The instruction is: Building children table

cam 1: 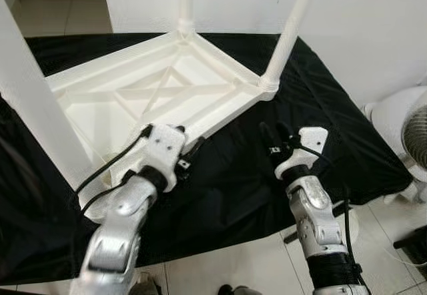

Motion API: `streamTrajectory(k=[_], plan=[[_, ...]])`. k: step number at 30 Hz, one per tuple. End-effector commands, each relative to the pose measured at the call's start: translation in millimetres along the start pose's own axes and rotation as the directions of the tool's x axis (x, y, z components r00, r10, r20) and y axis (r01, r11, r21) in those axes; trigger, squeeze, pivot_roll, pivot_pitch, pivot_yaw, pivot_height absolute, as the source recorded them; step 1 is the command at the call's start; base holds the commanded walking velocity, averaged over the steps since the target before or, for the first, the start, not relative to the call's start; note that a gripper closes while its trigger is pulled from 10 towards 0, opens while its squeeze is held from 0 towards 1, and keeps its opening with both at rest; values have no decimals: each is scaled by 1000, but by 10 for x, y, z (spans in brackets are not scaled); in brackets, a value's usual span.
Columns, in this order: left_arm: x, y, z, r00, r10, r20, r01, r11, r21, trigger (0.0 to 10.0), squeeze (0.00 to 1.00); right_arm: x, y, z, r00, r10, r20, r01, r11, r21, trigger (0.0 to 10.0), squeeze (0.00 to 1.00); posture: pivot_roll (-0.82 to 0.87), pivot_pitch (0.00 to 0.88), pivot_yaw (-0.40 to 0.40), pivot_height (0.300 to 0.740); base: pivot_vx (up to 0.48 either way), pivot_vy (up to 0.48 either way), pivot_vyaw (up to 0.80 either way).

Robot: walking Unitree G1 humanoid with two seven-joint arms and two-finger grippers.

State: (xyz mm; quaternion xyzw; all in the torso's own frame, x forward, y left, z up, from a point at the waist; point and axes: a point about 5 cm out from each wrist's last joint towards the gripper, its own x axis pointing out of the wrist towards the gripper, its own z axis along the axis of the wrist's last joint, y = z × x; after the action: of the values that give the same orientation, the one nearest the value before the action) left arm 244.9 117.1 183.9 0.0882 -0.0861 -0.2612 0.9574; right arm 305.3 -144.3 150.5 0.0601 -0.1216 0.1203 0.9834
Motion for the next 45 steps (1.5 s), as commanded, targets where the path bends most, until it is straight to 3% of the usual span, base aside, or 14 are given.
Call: streamTrajectory(k=[1,7,8,9,11,15,17,18,24,27,33,34,43,45], plan=[[-104,-32,58,997,-77,24,78,997,-5,10000,0,-1,-15,-34,1000,2,-9,-2,1000,0,10000,0,173,113,-100,740,0,0,0],[-334,28,79,997,-71,10,70,997,17,10000,0,21,-6,-65,1000,12,-16,-12,1000,5,10000,0,213,120,-104,740,0,0,0],[-484,60,76,998,-57,-6,57,998,17,10000,0,50,16,-86,1000,21,-21,-21,1000,12,10000,0,234,126,-106,740,0,0,0],[-484,60,76,998,-57,-6,57,998,17,10000,0,50,16,-86,1000,21,-21,-21,1000,12,10000,0,234,126,-106,740,0,0,0],[-618,46,74,996,-83,-25,83,997,6,10000,0,87,51,-106,999,37,-25,-36,999,18,10000,0,257,136,-112,740,0,0,0],[-665,36,86,995,-95,-27,95,995,2,10000,0,102,64,-114,999,43,-26,-43,999,20,10000,0,257,136,-112,740,0,0,0],[-805,6,123,989,-142,-42,141,989,-37,10000,0,139,93,-125,998,64,-28,-64,998,23,10000,0,282,151,-114,740,0,0,0],[-805,6,123,989,-142,-42,141,989,-37,10000,0,139,93,-125,998,64,-28,-64,998,23,10000,0,282,151,-114,740,0,0,0],[-1251,61,125,954,-236,-185,214,968,-134,10000,0,229,120,-157,995,99,-33,-98,995,22,10000,0,325,166,-115,740,0,0,0],[-1339,78,126,941,-253,-223,222,963,-154,10000,0,246,144,-176,994,107,-35,-106,994,26,10000,0,335,167,-115,740,0,0,0],[-1548,260,134,927,-222,-303,186,972,-145,10000,0,269,218,-208,991,131,-35,-129,991,40,10000,0,351,169,-119,740,0,0,0],[-1641,365,146,919,-197,-341,159,978,-135,10000,0,276,234,-221,990,138,-36,-136,990,43,10000,0,354,170,-122,740,0,0,0],[-1809,643,174,897,-110,-428,91,994,-64,10000,0,296,240,-241,989,146,-32,-144,988,46,10000,0,354,164,-125,740,0,0,0],[-1889,770,169,882,-80,-465,73,997,-32,10000,0,297,245,-249,988,148,-32,-147,988,46,10000,0,351,155,-126,740,0,0,0]])
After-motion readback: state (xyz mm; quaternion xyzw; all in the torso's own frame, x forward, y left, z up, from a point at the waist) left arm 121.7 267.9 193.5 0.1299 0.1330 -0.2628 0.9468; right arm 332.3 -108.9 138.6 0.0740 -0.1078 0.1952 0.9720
